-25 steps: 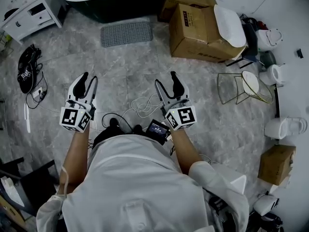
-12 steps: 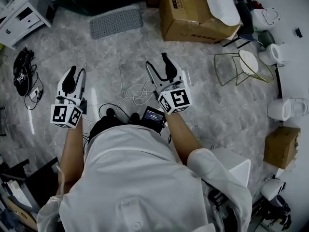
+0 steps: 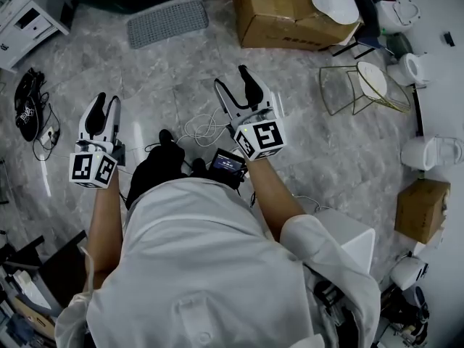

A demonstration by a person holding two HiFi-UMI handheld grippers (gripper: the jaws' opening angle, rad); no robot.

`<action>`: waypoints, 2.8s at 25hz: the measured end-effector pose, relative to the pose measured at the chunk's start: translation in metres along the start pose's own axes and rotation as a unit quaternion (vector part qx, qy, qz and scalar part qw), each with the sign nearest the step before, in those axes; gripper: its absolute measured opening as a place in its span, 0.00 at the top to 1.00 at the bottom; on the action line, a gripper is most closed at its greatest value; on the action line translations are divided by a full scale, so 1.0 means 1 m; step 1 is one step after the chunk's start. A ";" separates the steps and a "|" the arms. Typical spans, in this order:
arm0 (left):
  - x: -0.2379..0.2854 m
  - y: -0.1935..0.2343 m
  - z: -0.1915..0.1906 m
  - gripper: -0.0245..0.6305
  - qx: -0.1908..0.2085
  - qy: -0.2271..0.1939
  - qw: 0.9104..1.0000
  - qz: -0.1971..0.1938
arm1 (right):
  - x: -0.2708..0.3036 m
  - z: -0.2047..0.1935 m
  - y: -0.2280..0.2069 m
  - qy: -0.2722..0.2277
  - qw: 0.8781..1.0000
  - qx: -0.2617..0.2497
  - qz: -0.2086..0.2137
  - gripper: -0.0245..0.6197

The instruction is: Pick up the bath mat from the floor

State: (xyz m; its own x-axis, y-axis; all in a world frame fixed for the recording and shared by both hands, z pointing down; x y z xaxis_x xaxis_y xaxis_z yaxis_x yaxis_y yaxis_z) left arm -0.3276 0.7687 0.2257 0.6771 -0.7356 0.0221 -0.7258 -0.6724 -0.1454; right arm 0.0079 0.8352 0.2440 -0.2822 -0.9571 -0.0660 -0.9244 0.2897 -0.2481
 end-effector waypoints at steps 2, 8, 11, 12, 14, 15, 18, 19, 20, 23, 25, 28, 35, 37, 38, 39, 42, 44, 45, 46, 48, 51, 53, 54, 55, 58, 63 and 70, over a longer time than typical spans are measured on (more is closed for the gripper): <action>0.010 0.003 -0.003 0.73 -0.002 0.000 1.000 -0.003 | 0.004 0.000 -0.007 0.000 1.000 0.001 -0.004 0.53; 0.050 0.026 -0.019 0.73 -0.019 0.000 1.000 -0.010 | 0.024 -0.005 -0.036 0.015 0.999 0.010 -0.029 0.53; 0.081 0.044 -0.029 0.73 -0.034 0.002 0.999 -0.011 | 0.050 -0.010 -0.047 0.033 0.999 0.016 -0.031 0.53; 0.092 0.050 -0.031 0.73 -0.038 0.002 0.999 -0.012 | 0.061 -0.012 -0.051 0.039 0.999 0.018 -0.030 0.53; 0.113 0.065 -0.036 0.73 -0.043 0.004 0.999 -0.015 | 0.088 -0.013 -0.058 0.051 0.998 0.017 -0.026 0.53; 0.124 0.074 -0.040 0.73 -0.046 0.007 0.999 -0.016 | 0.103 -0.014 -0.063 0.056 0.998 0.016 -0.025 0.53; 0.155 0.108 -0.055 0.73 -0.056 0.015 0.998 -0.011 | 0.154 -0.012 -0.076 0.064 0.998 0.007 -0.022 0.53; 0.165 0.120 -0.060 0.73 -0.056 0.018 0.998 -0.011 | 0.172 -0.011 -0.080 0.066 0.998 0.003 -0.022 0.53; 0.174 0.132 -0.064 0.73 -0.055 0.021 0.998 -0.010 | 0.188 -0.011 -0.085 0.070 0.997 0.000 -0.022 0.53; 0.200 0.167 -0.074 0.73 -0.058 0.030 0.998 -0.007 | 0.232 -0.009 -0.100 0.081 0.996 0.003 -0.030 0.53; 0.217 0.191 -0.077 0.73 -0.066 0.029 0.997 -0.003 | 0.255 -0.006 -0.107 0.083 0.996 0.001 -0.033 0.53; 0.244 0.218 -0.079 0.73 -0.068 0.021 0.997 0.000 | 0.283 -0.002 -0.118 0.081 0.996 -0.006 -0.034 0.53; 0.309 0.242 -0.079 0.73 -0.073 0.013 0.997 0.001 | 0.333 0.008 -0.162 0.070 0.997 -0.004 -0.036 0.53; 0.333 0.245 -0.080 0.73 -0.068 0.014 0.998 0.003 | 0.353 0.008 -0.185 0.066 0.997 0.000 -0.030 0.53; 0.346 0.248 -0.080 0.73 -0.067 0.015 0.998 0.006 | 0.365 0.008 -0.197 0.065 0.998 0.003 -0.026 0.53; 0.358 0.252 -0.080 0.73 -0.065 0.018 0.998 0.010 | 0.378 0.007 -0.210 0.065 0.998 0.007 -0.021 0.53; 0.398 0.264 -0.079 0.73 -0.063 0.027 0.997 0.024 | 0.422 0.006 -0.247 0.065 0.998 0.019 -0.002 0.53; 0.425 0.271 -0.079 0.73 -0.064 0.033 0.997 0.037 | 0.451 0.009 -0.274 0.066 0.997 0.027 0.012 0.53; 0.438 0.274 -0.078 0.73 -0.064 0.038 0.996 0.041 | 0.464 0.012 -0.288 0.067 0.997 0.031 0.019 0.53; 0.451 0.276 -0.078 0.73 -0.063 0.044 0.996 0.044 | 0.477 0.015 -0.301 0.067 0.997 0.034 0.026 0.53; 0.474 0.283 -0.075 0.73 -0.063 0.055 0.995 0.049 | 0.502 0.020 -0.323 0.068 0.996 0.040 0.042 0.53; 0.501 0.294 -0.070 0.73 -0.063 0.069 0.993 0.066 | 0.537 0.018 -0.352 0.079 0.993 0.054 0.063 0.53; 0.516 0.300 -0.070 0.73 -0.061 0.078 0.992 0.075 | 0.555 0.013 -0.369 0.085 0.992 0.065 0.069 0.53; 0.522 0.303 -0.071 0.73 -0.061 0.082 0.992 0.081 | 0.563 0.010 -0.376 0.088 0.991 0.070 0.071 0.53; 0.527 0.306 -0.072 0.73 -0.062 0.084 0.991 0.087 | 0.571 0.006 -0.383 0.090 0.990 0.074 0.073 0.53; 0.541 0.317 -0.075 0.73 -0.068 0.086 0.989 0.104 | 0.594 -0.002 -0.398 0.098 0.988 0.086 0.079 0.53; 0.549 0.343 -0.092 0.73 -0.079 0.097 0.985 0.121 | 0.629 -0.021 -0.402 0.116 0.984 0.101 0.089 0.53; 0.575 0.406 -0.150 0.73 -0.126 0.114 0.977 0.130 | 0.692 -0.056 -0.409 0.162 0.979 0.105 0.070 0.53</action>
State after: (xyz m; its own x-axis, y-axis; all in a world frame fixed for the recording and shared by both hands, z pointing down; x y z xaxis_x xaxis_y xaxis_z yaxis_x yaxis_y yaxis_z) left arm -0.2515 0.0607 0.3279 0.4411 -0.8644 0.2415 -0.8964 -0.4374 0.0716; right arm 0.1760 0.0548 0.3542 -0.5004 -0.8450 0.1885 -0.8072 0.3767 -0.4544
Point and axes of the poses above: the fingertips, and each gripper's own axes: x forward along the fingers, y to its left, z out of its top, the point moved 7 cm from there along -x, backward along the fingers, and after that the axes turned 12 degrees about x, right-handed, at the moved point
